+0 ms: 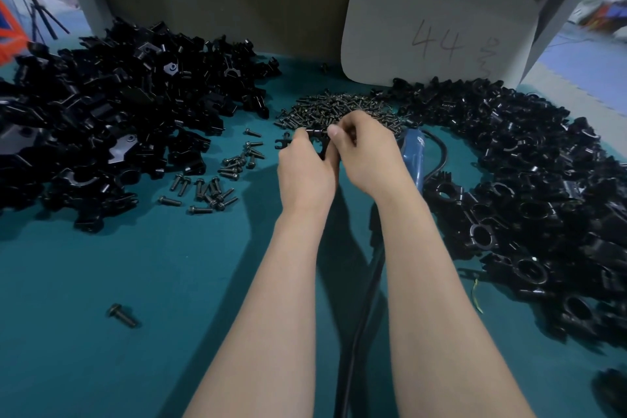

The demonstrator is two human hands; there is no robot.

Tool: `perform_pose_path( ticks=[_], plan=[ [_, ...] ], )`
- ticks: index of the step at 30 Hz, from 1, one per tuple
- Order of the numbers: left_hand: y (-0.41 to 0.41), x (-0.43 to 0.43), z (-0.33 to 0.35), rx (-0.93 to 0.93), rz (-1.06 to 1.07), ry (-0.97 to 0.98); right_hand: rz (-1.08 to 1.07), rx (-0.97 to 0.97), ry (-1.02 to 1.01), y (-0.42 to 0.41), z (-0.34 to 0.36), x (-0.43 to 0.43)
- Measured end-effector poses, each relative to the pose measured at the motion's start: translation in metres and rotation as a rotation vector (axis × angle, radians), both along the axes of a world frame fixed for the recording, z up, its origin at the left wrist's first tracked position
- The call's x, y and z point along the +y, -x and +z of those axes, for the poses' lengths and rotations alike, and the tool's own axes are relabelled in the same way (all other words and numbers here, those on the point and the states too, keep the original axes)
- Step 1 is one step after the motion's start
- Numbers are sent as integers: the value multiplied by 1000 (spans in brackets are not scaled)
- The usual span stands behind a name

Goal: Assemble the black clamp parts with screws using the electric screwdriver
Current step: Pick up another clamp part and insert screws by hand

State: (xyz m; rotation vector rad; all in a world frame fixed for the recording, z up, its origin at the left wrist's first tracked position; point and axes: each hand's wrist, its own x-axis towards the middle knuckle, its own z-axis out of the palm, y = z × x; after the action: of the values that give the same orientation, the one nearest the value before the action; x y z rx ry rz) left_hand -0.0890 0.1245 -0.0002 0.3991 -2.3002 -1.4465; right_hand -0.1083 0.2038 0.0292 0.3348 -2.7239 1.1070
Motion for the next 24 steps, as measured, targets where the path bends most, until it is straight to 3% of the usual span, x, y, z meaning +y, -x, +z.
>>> perform_pose_path(
  ticks=[8, 16, 24],
  plan=[
    [0, 4, 0, -26, -54, 43, -44, 21, -42, 1, -3, 5],
    [1, -2, -5, -90, 5, -16, 10, -93, 151, 4, -2, 5],
    [0, 0, -3, -71, -54, 54, 73, -6, -87, 1, -2, 9]
  ],
)
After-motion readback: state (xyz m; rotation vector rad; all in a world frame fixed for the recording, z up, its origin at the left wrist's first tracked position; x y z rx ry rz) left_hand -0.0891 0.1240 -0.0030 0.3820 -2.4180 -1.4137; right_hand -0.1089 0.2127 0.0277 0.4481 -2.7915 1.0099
